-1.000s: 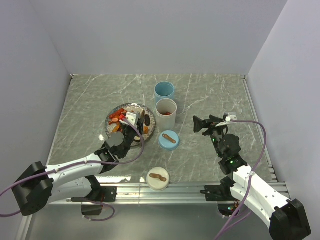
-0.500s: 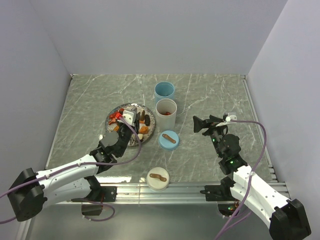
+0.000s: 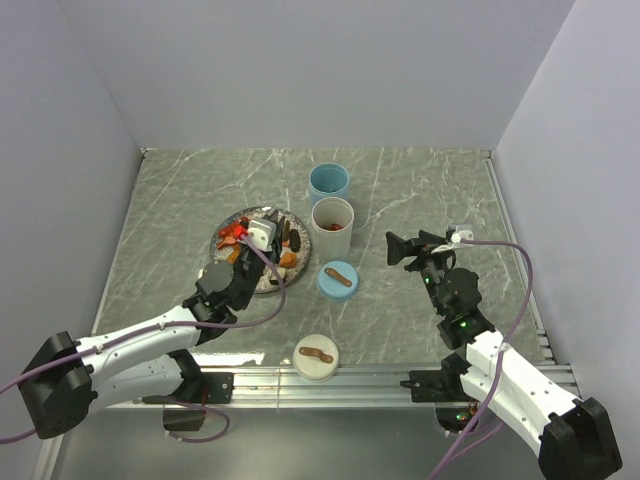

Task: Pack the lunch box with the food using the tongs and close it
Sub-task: Pick up the food using the clamp

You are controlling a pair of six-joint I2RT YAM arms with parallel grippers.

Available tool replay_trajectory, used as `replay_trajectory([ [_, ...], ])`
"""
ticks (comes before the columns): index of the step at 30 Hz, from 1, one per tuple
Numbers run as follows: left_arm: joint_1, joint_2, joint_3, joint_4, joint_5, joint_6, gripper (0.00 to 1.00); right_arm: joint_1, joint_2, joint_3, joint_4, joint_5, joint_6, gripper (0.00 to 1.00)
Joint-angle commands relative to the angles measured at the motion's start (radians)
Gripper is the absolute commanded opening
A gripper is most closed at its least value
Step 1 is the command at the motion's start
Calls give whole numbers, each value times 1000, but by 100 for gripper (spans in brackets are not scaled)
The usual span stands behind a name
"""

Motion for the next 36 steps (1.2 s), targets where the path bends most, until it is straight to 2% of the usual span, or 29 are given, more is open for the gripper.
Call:
replay_trajectory([
  [1, 0, 11, 54, 130, 80, 38, 35, -6, 4, 7, 37, -1, -12, 98],
  [17, 41, 192, 117, 215, 234, 15, 40, -6, 6, 7, 41, -4, -14, 98],
  [27, 112, 254, 110, 262, 331, -31, 41, -6, 10, 8, 41, -1, -14, 98],
  [36, 129, 283, 102, 269, 360, -54, 41, -6, 9, 10, 41, -3, -14, 98],
])
